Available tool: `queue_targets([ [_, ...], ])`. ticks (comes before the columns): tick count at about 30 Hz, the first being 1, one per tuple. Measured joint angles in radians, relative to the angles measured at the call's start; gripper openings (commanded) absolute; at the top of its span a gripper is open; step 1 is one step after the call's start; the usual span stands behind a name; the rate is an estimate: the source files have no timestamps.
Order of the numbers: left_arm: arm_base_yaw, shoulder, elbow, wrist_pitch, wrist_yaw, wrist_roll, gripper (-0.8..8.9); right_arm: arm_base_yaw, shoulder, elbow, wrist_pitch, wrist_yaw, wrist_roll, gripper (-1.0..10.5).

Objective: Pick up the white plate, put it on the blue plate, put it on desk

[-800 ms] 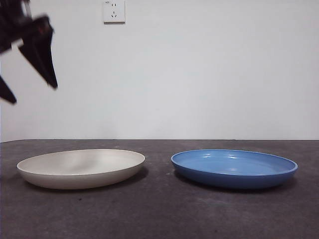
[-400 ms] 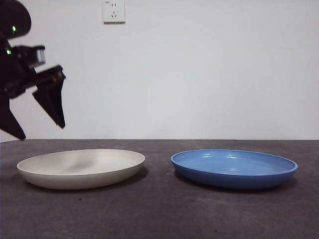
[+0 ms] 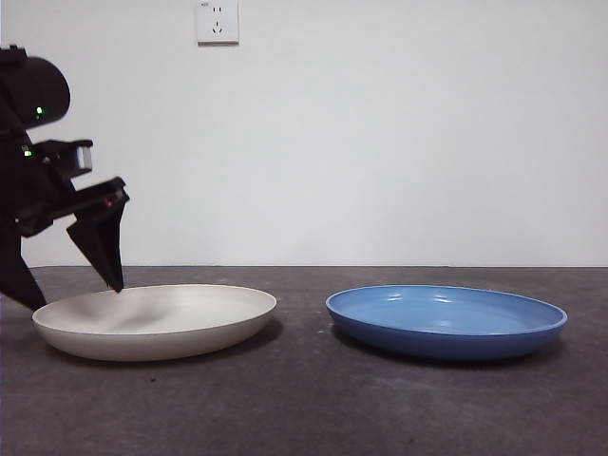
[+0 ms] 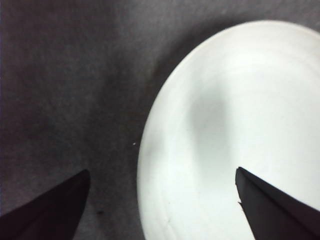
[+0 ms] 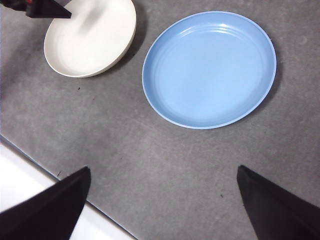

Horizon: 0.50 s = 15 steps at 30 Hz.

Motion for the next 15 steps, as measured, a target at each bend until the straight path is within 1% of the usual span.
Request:
queue_targets([
  [3,0.0,0.024,0.0,0.001,0.0,0.0,4.59,0.0,0.0,0.0,0.0,0.0,0.0,4.7],
  [5,0.0,0.036,0.0,0.0,0.0,0.0,4.28,0.0,0.0,0.0,0.0,0.0,0.0,4.7],
  [15,0.0,0.037,0.001,0.006,0.0,0.0,0.47,0.0,0.0,0.0,0.0,0.0,0.0,4.7],
])
